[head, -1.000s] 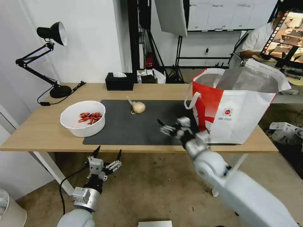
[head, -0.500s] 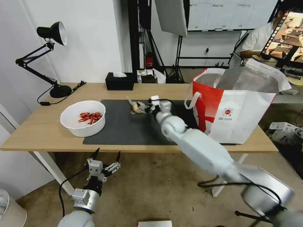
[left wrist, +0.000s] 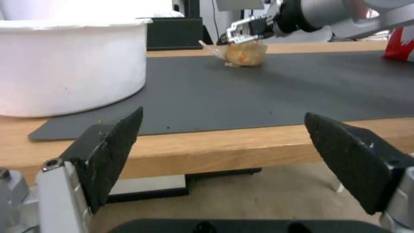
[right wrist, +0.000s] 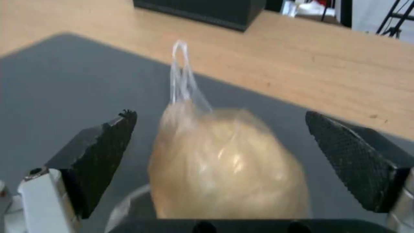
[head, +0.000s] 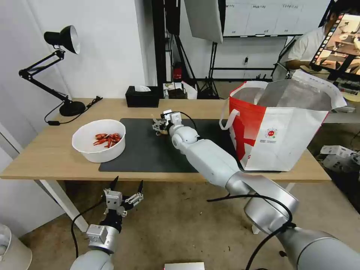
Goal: Pick up the trash from the table and place it into the takeout bag.
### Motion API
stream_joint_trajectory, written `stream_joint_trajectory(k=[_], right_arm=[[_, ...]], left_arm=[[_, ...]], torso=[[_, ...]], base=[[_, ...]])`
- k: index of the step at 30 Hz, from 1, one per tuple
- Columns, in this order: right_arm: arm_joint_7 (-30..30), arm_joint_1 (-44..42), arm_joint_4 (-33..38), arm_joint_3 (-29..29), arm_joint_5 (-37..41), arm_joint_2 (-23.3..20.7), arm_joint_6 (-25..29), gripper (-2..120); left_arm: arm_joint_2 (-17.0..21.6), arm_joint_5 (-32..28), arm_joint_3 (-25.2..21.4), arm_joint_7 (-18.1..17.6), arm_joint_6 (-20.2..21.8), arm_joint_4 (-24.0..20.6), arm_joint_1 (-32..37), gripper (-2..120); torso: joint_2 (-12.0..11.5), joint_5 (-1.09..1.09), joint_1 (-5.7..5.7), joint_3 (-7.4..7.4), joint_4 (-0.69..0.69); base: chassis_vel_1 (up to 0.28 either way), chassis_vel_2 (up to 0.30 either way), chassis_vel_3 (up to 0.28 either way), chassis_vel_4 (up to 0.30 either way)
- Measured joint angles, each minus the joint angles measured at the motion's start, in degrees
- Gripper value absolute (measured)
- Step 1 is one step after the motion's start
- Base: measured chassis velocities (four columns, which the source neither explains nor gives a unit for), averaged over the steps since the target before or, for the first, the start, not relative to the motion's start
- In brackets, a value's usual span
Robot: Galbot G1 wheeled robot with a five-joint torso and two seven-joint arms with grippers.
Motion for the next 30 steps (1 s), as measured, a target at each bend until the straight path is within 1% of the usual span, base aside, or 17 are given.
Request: stream_joint_trajectory(k=[2,4,5,7,8,9,11,14,15,16,19,20,21,23,24,27,30], right_arm=[[-0.03,0.03,0.00,-0.13,-0.03,-0.03,-0.46,100],[-0.12,0.13,0.12,-0.18,0.00,-0.12,-1.68,92],[-0.12,0.13,0.12,-0.18,0.00,-0.12,-1.68,92],[-0.29,0.24,0.33,-0.26,0.22,-0.19,-2.78,82],[-0.31,0.32,0.42,-0.30,0.29,-0.22,-3.05,78],[-0.31,0.32,0.42,-0.30,0.29,-0.22,-3.05,78],[-0.29,0.34,0.77,-0.44,0.40,-0.27,-3.88,68],[-0.18,0.34,1.06,-0.52,0.43,-0.32,-4.48,61],[0.13,0.28,1.61,-0.60,0.54,-0.43,-5.60,51],[0.43,0.21,1.93,-0.75,0.72,-0.52,-6.11,48],[0.91,0.16,2.32,-1.01,1.14,-0.64,-6.64,43],[1.81,0.07,2.98,-1.27,1.98,-0.77,-7.61,35],[1.81,0.07,2.98,-1.27,1.98,-0.77,-7.61,35],[2.73,-0.03,3.56,-1.33,2.70,-0.92,-8.78,24],[2.73,-0.03,3.56,-1.33,2.70,-0.92,-8.78,24],[4.18,-0.26,5.13,-1.36,4.28,-1.58,-9.83,10],[5.30,-0.67,7.27,-1.22,5.84,-2.56,-10.11,6]], left_arm=[[0.01,-0.05,-0.12,-0.01,-0.13,0.12,0.08,100],[0.15,-0.12,-0.22,-0.01,-0.38,0.21,0.26,100],[0.15,-0.12,-0.22,-0.01,-0.38,0.21,0.26,100],[0.27,-0.14,-0.21,-0.01,-0.49,0.21,0.33,100],[0.28,-0.14,-0.17,-0.02,-0.50,0.20,0.33,100],[0.28,-0.14,-0.17,-0.02,-0.50,0.20,0.33,100],[0.29,-0.16,-0.15,-0.01,-0.55,0.19,0.35,100],[0.30,-0.17,-0.14,-0.01,-0.64,0.19,0.40,100],[0.30,-0.18,-0.14,-0.01,-0.80,0.19,0.45,100],[0.30,-0.19,-0.12,-0.01,-0.85,0.19,0.45,100],[0.31,-0.19,-0.09,-0.01,-0.89,0.19,0.43,100],[0.29,-0.21,-0.01,-0.02,-0.93,0.19,0.34,100],[0.29,-0.21,-0.01,-0.02,-0.93,0.19,0.34,100],[0.27,-0.23,0.06,-0.02,-0.94,0.19,0.31,100],[0.27,-0.23,0.06,-0.02,-0.94,0.19,0.31,100],[0.39,-0.26,0.08,-0.06,-0.94,0.20,0.27,100],[0.44,-0.28,0.10,-0.09,-0.94,0.19,0.23,100]], torso=[[0.00,0.00,0.00,0.00,0.00],[0.00,0.00,0.00,0.00,0.01],[0.00,0.00,0.00,0.00,0.01],[0.01,0.00,-0.01,0.00,0.00],[0.00,0.00,0.00,0.00,0.00],[0.00,0.00,0.00,0.00,0.00],[0.01,0.00,-0.01,0.00,0.00],[0.01,0.00,0.00,0.00,0.00],[0.01,0.00,-0.01,-0.01,0.01],[0.01,0.00,-0.01,-0.01,0.01],[0.01,0.00,-0.01,-0.01,0.00],[0.01,0.00,-0.01,-0.01,0.01],[0.01,0.00,-0.01,-0.01,0.01],[0.01,0.00,-0.01,-0.01,0.01],[0.01,0.00,-0.01,-0.01,0.01],[0.01,0.00,-0.01,-0.01,0.01],[0.01,0.00,-0.01,0.00,0.01]], base=[[0.000,0.000,0.000,0.000],[0.000,0.000,0.000,0.000],[0.000,0.000,0.000,0.000],[0.000,0.000,0.000,0.000],[0.000,0.000,0.000,0.000],[0.000,0.000,0.000,0.000],[0.000,0.000,0.000,0.000],[0.000,0.000,0.000,0.000],[0.000,0.000,0.000,0.000],[0.000,0.000,0.000,0.000],[0.000,0.000,0.000,0.000],[0.000,0.000,0.000,0.000],[0.000,0.000,0.000,0.000],[0.000,0.000,0.000,0.000],[0.000,0.000,0.000,0.000],[0.000,0.000,0.000,0.000],[0.000,0.000,0.000,0.000]])
